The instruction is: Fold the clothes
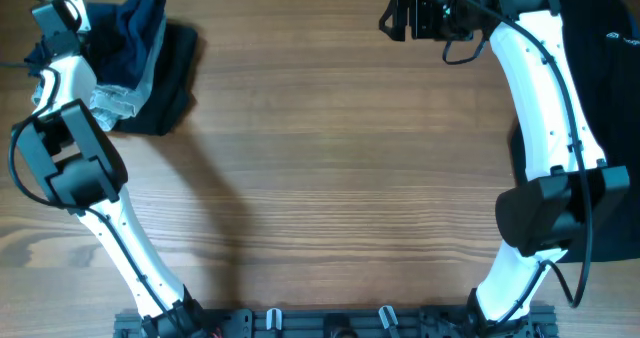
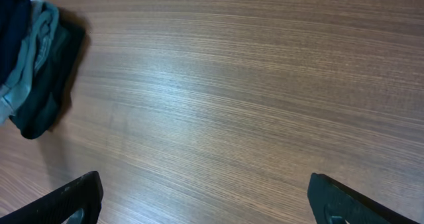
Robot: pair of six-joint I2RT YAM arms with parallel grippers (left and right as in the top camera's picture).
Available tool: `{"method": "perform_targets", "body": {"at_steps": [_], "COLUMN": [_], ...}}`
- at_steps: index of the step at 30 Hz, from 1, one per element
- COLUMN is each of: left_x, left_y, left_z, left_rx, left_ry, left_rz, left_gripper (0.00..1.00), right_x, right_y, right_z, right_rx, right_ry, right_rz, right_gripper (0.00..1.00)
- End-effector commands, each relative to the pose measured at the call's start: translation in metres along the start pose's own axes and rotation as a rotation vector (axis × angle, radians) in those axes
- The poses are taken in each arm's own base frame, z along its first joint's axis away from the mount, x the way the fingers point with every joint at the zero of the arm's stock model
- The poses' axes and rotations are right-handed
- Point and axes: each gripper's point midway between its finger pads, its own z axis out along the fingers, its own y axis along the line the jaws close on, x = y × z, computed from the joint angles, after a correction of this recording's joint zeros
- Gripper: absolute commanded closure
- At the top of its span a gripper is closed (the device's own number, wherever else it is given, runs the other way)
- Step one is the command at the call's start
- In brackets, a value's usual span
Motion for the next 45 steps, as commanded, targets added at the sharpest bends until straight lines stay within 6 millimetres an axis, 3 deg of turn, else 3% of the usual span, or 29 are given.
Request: {"method": "perform_targets", "body": {"at_steps": [1,4,7,10,12,16,18,20,25,29,33,35,40,43,45], "left_x": [0.149,0.118,0.062,-0.002,-0.043,-0.085,-0.085,-0.068,-0.013,0.047,0.076,0.075,0.043,-0.004,-0.049], "left_y": [-0.005,-0.004,-0.003,-0.011,-0.028,-0.057,-0.072,-0.088,-0.104,-0.108,-0.110,-0.110,-0.114,-0.118,-0.118], "left_z": [0.049,0.039,0.013,-0.029,-0.068,-0.122,-0.132,-0.125,-0.080,-0.040,-0.024,-0.024,-0.044,-0.080,-0.120], "left_rx": [-0.002,-0.003,-0.004,0.013,0.077,0.158,0.179,0.201,0.223,0.231,0.233,0.233,0.244,0.247,0.247], "left_ry": [0.306,0.246,0.146,0.040,-0.023,-0.092,-0.075,-0.021,0.106,0.229,0.289,0.287,0.224,0.132,0.037], "left_rz": [-0.014,-0.016,-0.012,0.000,0.012,0.043,0.058,0.080,0.111,0.109,0.108,0.108,0.115,0.125,0.126], "left_gripper": [0.00,0.00,0.00,0.00,0.00,0.00,0.00,0.00,0.00,0.00,0.00,0.00,0.00,0.00,0.00], "right_x": [0.003,0.000,0.000,0.000,0.000,0.001,0.001,0.000,0.000,-0.003,-0.008,-0.008,-0.008,-0.017,-0.027], "right_y": [-0.002,-0.001,-0.001,0.000,0.000,0.004,0.004,0.004,0.004,0.004,0.005,0.005,0.005,0.006,0.007], "right_z": [0.010,0.010,0.010,0.010,0.010,0.010,0.010,0.010,0.010,0.010,0.009,0.009,0.009,0.009,0.007], "right_rx": [-0.004,-0.005,-0.006,-0.014,-0.014,-0.037,-0.036,-0.037,-0.036,-0.037,-0.040,-0.040,-0.039,-0.042,-0.045], "right_ry": [0.016,0.006,0.006,0.007,0.007,0.009,0.009,0.007,0.005,-0.007,-0.027,-0.028,-0.026,-0.064,-0.104], "right_rz": [-0.006,-0.008,-0.007,-0.004,0.003,0.000,-0.001,-0.003,-0.004,-0.009,-0.015,-0.016,-0.015,-0.037,-0.062], "right_gripper": [0.00,0.00,0.00,0.00,0.00,0.00,0.00,0.00,0.00,0.00,0.00,0.00,0.00,0.00,0.00]}}
